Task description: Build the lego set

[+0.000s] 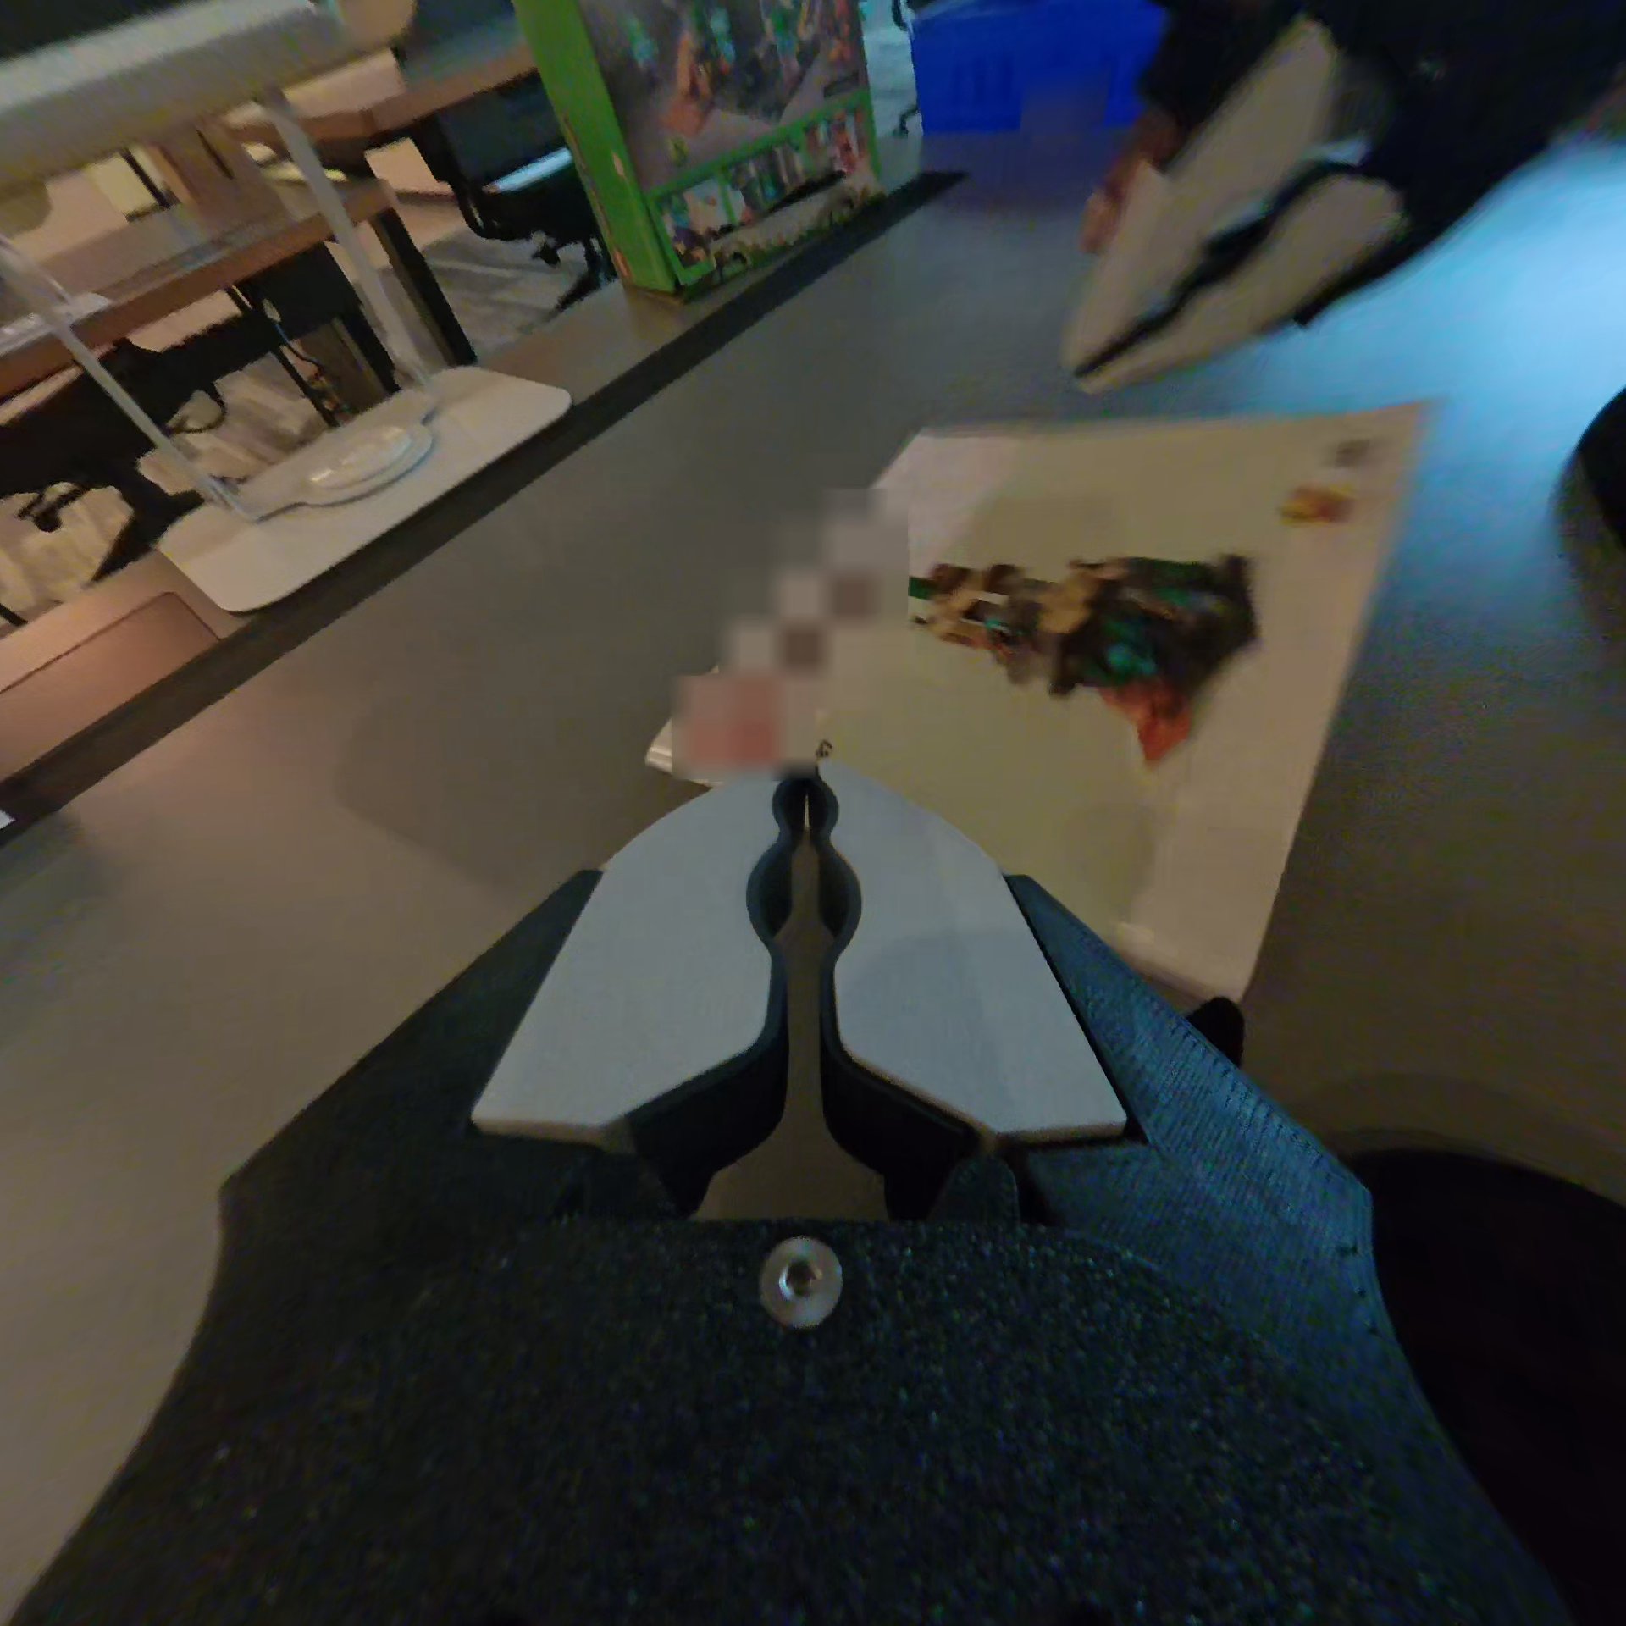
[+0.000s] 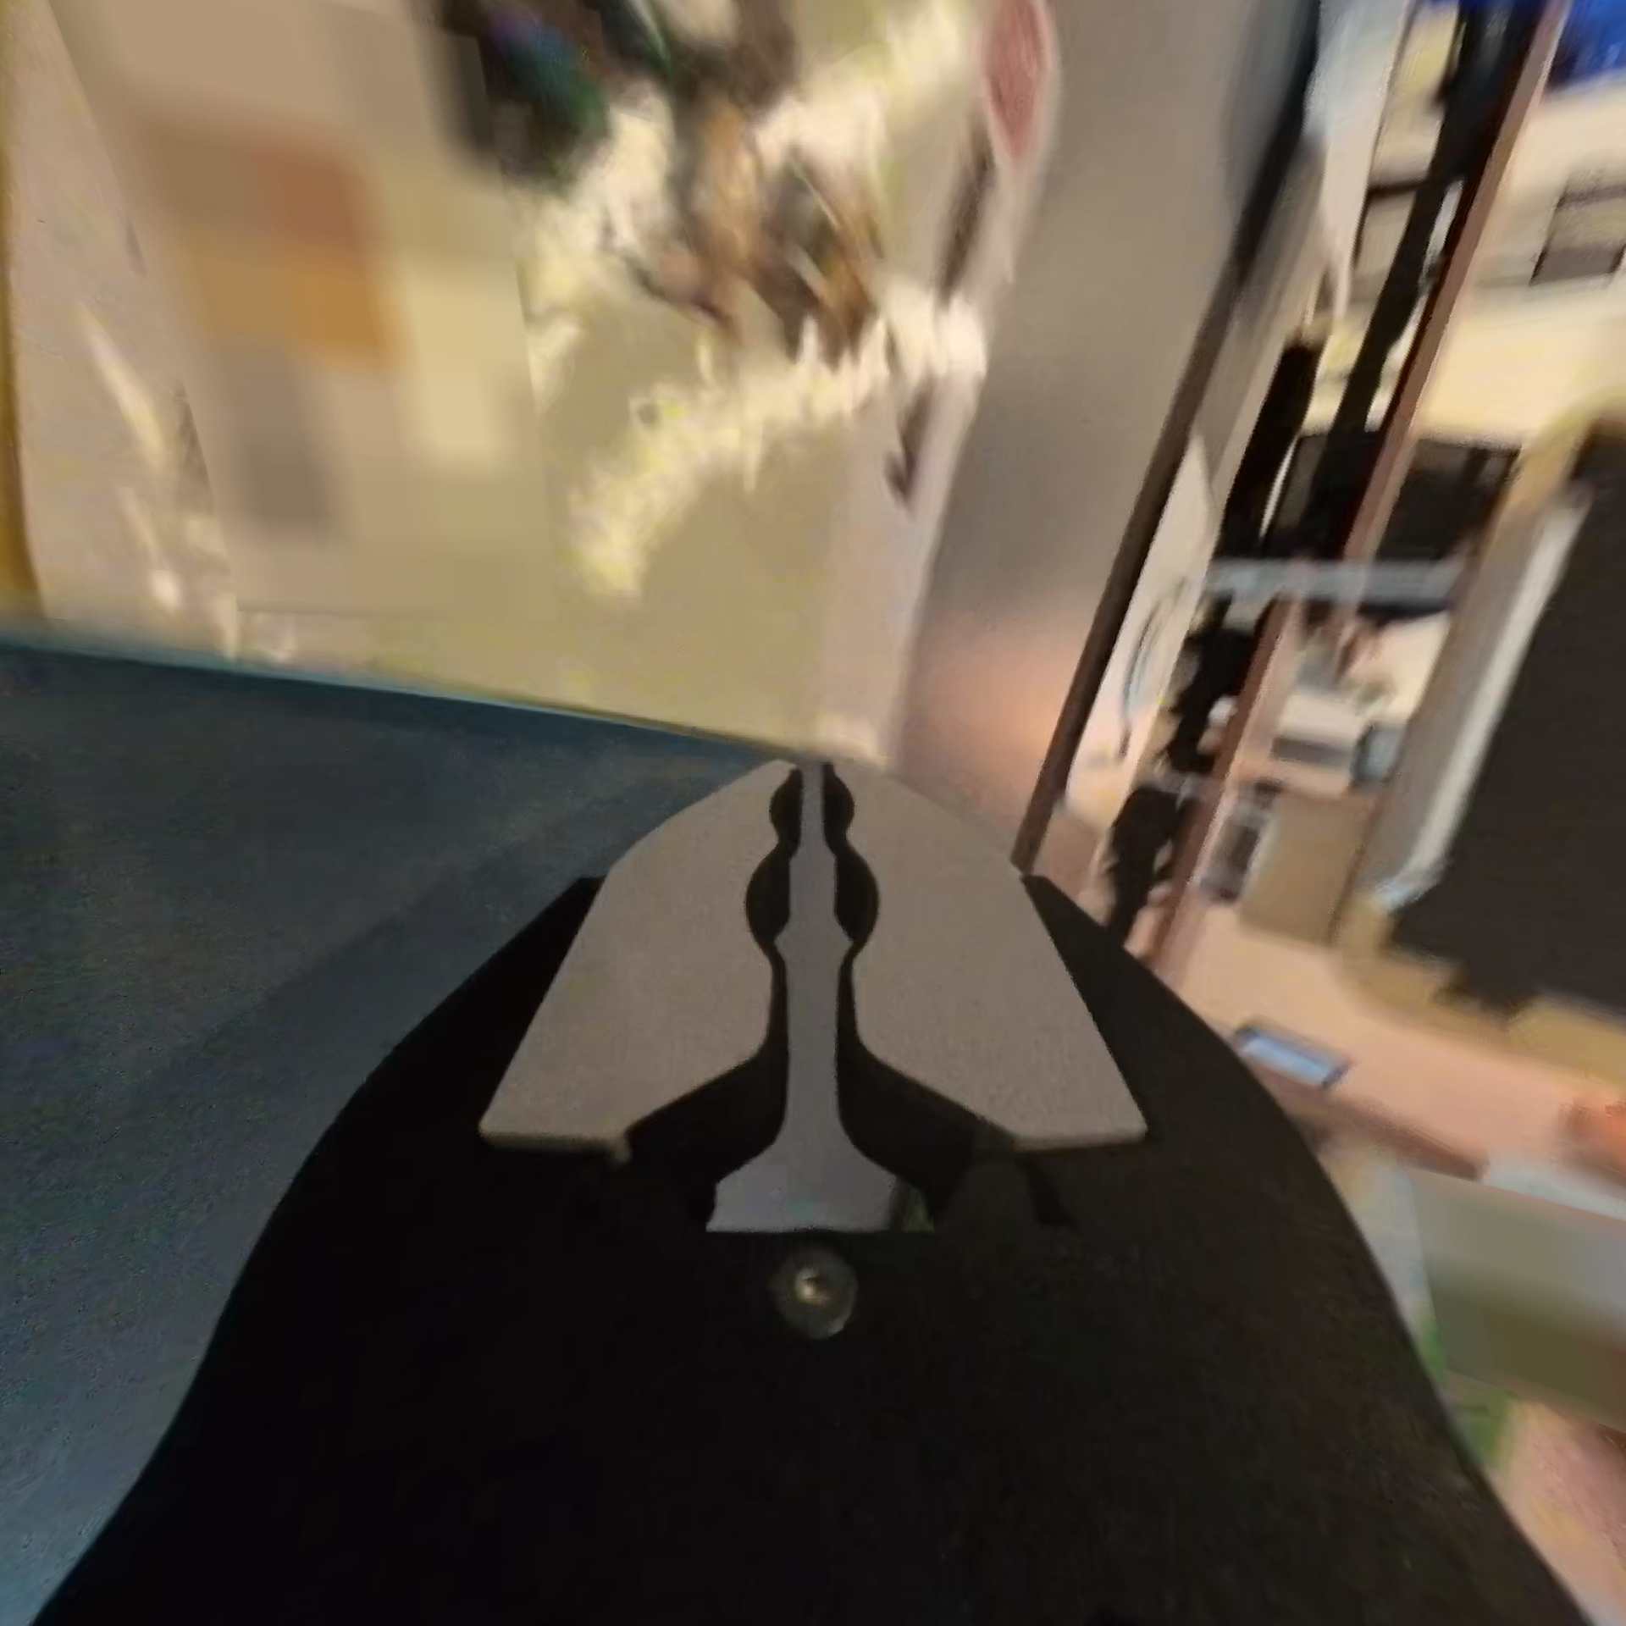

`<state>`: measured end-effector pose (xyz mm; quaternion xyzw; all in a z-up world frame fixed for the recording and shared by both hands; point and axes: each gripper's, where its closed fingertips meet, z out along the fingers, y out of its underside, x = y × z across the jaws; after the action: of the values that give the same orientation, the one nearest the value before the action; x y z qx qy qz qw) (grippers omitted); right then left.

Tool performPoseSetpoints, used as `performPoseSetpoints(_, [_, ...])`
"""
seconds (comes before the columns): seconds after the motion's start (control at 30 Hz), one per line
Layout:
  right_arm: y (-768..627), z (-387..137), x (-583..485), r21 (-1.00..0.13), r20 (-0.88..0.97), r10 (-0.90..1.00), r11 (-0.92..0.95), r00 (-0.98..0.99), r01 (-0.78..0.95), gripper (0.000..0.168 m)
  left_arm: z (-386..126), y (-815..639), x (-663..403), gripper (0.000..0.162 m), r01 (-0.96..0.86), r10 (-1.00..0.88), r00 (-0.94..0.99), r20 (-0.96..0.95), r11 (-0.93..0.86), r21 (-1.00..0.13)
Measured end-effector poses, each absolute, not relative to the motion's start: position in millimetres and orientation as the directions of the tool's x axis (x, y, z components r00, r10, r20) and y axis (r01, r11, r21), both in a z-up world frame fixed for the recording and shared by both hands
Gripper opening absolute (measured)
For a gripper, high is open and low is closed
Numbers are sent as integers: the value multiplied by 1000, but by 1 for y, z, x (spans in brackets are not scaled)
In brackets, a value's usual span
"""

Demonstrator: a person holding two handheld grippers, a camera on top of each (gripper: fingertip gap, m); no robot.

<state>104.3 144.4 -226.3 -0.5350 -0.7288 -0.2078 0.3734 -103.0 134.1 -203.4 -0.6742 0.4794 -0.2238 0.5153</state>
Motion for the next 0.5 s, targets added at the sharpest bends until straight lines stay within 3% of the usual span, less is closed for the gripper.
performPoseSetpoints(0.07, [153,-225,118,-275,706,707,217,44,937,8,-209,136,-102,0,-442,-878,435,-198,-16,-897])
performPoseSetpoints(0.13, [143,-219,119,-500,556,790,70,258,863,13,-216,136,-100,0,-471,-887,421,-191,-33,-882])
performPoseSetpoints(0.2, [126,-216,111,-648,383,832,-68,402,758,17,-220,136,-97,0,-492,-893,412,-180,-51,-869])
performPoseSetpoints(0.33, [117,-237,115,-659,266,801,-254,535,708,54,-231,131,-88,0,-544,-915,379,-135,-102,-833])
performPoseSetpoints(0.5, [139,-254,123,-665,54,826,-389,561,637,81,-242,138,-77,1,-622,-930,337,-149,-101,-777])
